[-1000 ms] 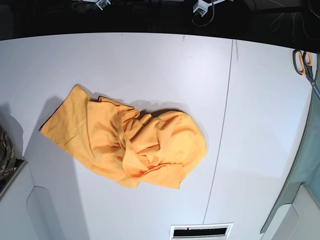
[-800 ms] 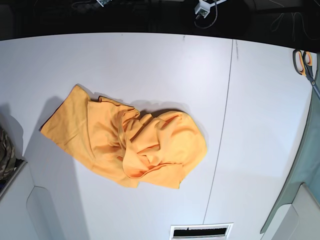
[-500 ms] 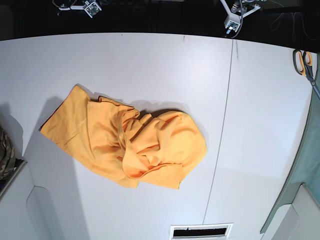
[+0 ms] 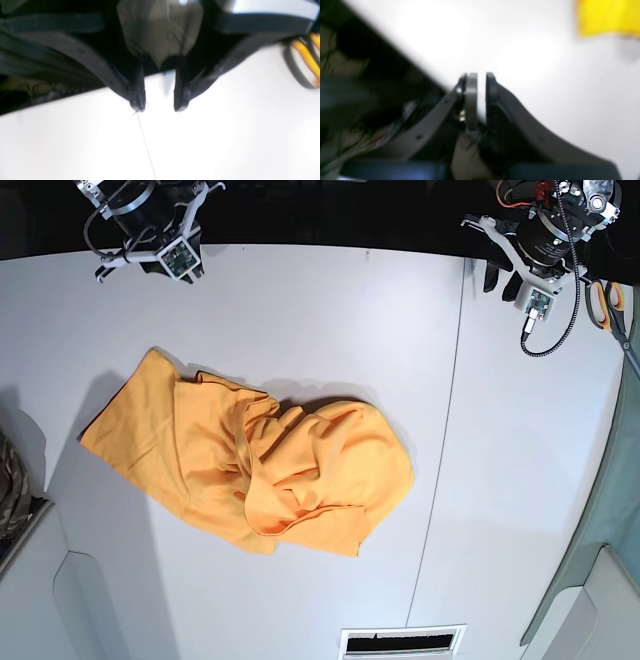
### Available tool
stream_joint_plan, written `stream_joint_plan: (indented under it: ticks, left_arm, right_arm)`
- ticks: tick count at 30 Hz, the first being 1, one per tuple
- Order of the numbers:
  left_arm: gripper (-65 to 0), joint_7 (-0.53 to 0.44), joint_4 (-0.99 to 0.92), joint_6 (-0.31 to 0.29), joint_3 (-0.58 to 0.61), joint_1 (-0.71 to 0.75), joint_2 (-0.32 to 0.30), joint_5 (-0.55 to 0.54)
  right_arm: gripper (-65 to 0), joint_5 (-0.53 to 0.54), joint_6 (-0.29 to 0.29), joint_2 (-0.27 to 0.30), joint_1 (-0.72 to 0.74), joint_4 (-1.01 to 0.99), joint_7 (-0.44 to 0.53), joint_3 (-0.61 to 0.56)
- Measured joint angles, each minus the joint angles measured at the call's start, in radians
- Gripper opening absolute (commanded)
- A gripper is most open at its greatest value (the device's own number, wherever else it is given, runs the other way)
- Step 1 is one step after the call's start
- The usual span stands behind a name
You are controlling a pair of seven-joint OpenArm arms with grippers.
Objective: Layout the t-shirt on the table in an organized manner, then fold the t-shirt properly
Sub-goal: 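Move both grippers down toward the crumpled orange t-shirt, then grasp opposite edges of the orange t-shirt with both grippers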
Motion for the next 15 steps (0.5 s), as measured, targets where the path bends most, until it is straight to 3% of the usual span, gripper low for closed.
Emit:
stream_joint_plan:
  ticks: [4,8,10,15]
  left_arm:
    - [-30.5,0.005,0.021,-0.003,0.001,-0.011,-0.023,-0.052]
    - [-30.5,0.005,0.021,-0.001,0.001,-0.089,-0.042,-0.087]
    - [-30.5,0.005,0.019,0.0,0.002,-0.135,-0.042,-0.1]
    - [-30.5,0.003,-0.084,-0.004,0.05,-0.278,-0.037,-0.113]
  right_arm:
    - [-57.5,0.003,-0.002,-0.015,0.102,0.002,-0.004,0.001]
    - [-39.9,0.089,0.001,-0.048,0.216,-0.002,-0.013,0.001]
    - [-34.1,0.099,0.0,-0.081,0.274,-0.016,-0.002,0.001]
    - [-33.8,0.096,-0.003,-0.189,0.41,-0.176,-0.013,0.001]
